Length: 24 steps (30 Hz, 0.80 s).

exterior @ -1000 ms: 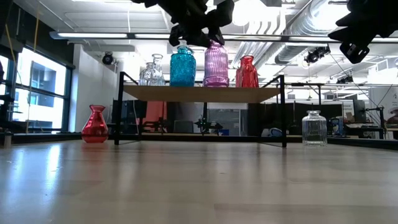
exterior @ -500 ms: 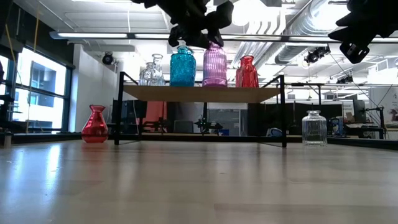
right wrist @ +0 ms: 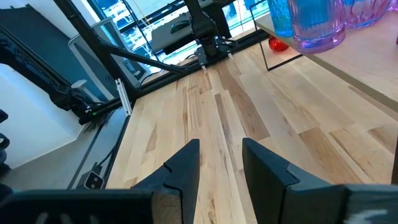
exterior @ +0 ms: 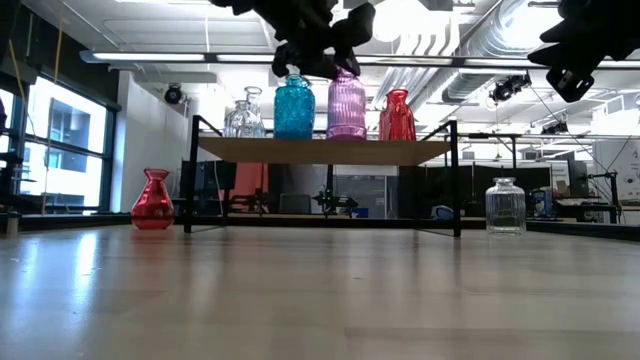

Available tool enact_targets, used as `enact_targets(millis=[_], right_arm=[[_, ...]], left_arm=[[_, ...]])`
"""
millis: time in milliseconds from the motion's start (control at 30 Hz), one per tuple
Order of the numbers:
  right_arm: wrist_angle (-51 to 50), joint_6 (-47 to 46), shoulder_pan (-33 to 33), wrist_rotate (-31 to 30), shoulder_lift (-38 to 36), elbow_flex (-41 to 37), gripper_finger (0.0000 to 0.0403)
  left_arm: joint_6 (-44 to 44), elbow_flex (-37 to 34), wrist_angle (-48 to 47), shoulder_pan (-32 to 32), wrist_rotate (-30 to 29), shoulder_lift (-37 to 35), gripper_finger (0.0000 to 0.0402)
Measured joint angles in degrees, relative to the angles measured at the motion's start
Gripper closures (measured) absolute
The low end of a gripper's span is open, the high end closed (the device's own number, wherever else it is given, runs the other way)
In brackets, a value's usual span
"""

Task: Sort vases onto shelf
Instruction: Put the purple flower vase on the shelf aligned with the other purple flower vases

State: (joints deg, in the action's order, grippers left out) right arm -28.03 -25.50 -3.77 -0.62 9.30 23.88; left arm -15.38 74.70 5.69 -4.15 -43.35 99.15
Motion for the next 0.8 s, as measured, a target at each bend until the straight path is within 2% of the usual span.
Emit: enact_targets(millis=[233,800], right_arm=[[0.01,0.0,-0.02,-0.24,0.0,0.0,0.0299],[0.01,0.0,-0.01,-0.17,0.0,0.0,0.0299]], left_arm=[[-0.09,0.0,0.04,-0.51,0.87,-0.02,0.0254],[1.61,-0.02,0.92,-0.5,1.31,-0.02,0.0252]])
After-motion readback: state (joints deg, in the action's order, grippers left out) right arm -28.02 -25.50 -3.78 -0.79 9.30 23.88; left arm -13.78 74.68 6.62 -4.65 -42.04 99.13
